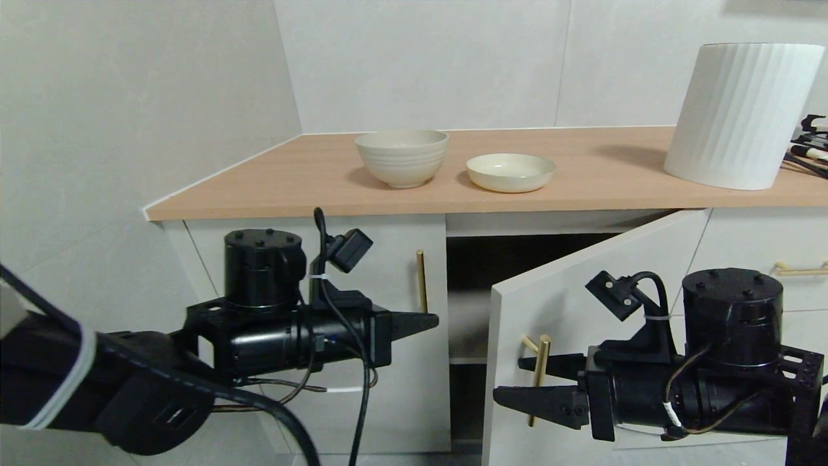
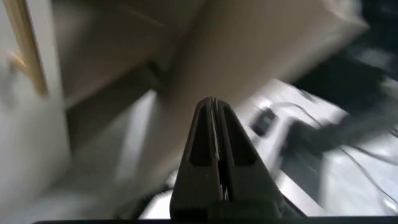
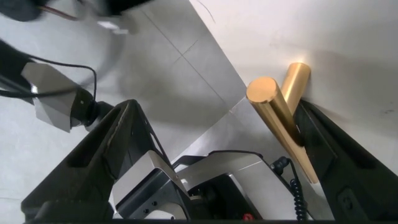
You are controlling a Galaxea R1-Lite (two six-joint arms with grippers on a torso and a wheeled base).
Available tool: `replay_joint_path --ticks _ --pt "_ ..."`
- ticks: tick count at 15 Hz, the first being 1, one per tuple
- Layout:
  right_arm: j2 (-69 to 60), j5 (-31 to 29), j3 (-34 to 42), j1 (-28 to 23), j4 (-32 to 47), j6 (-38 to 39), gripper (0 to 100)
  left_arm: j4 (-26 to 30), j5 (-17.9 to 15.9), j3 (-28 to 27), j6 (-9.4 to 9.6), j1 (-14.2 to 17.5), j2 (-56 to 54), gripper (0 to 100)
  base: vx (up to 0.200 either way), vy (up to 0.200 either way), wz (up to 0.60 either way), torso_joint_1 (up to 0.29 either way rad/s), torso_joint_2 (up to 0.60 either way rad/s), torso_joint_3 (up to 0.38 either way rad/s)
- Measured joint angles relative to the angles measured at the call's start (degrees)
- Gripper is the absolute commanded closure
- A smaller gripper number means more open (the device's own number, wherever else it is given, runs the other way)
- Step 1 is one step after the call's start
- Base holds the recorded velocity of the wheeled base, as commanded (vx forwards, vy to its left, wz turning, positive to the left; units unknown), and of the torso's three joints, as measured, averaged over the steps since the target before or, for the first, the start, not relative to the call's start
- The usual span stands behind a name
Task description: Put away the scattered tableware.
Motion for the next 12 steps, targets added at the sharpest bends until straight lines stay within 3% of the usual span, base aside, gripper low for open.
replay_joint_path --ticks 2,4,6,12 --pt "-0.1 -0.1 0.2 0.0 0.0 -0.2 0 -9.3 2.4 -0.7 -0.05 -1.5 5.7 100 0.000 0.000 0.00 0.000 0.00 0.000" --pt "-0.2 -0.1 0.8 -0.1 0.0 -0.3 0 -17.3 5.5 -0.8 -1.58 -3.1 10.4 100 0.000 0.000 0.00 0.000 0.00 0.000" --pt "-0.5 -0.1 1.5 -0.1 0.0 -0.4 0 -18.1 6.0 -0.9 -2.88 -5.2 12.5 100 0.000 0.000 0.00 0.000 0.00 0.000" --pt "-1.0 0.0 4.0 -1.1 -4.5 -0.6 0 -18.9 6.3 -5.5 -3.04 -8.9 15.6 100 0.000 0.000 0.00 0.000 0.00 0.000"
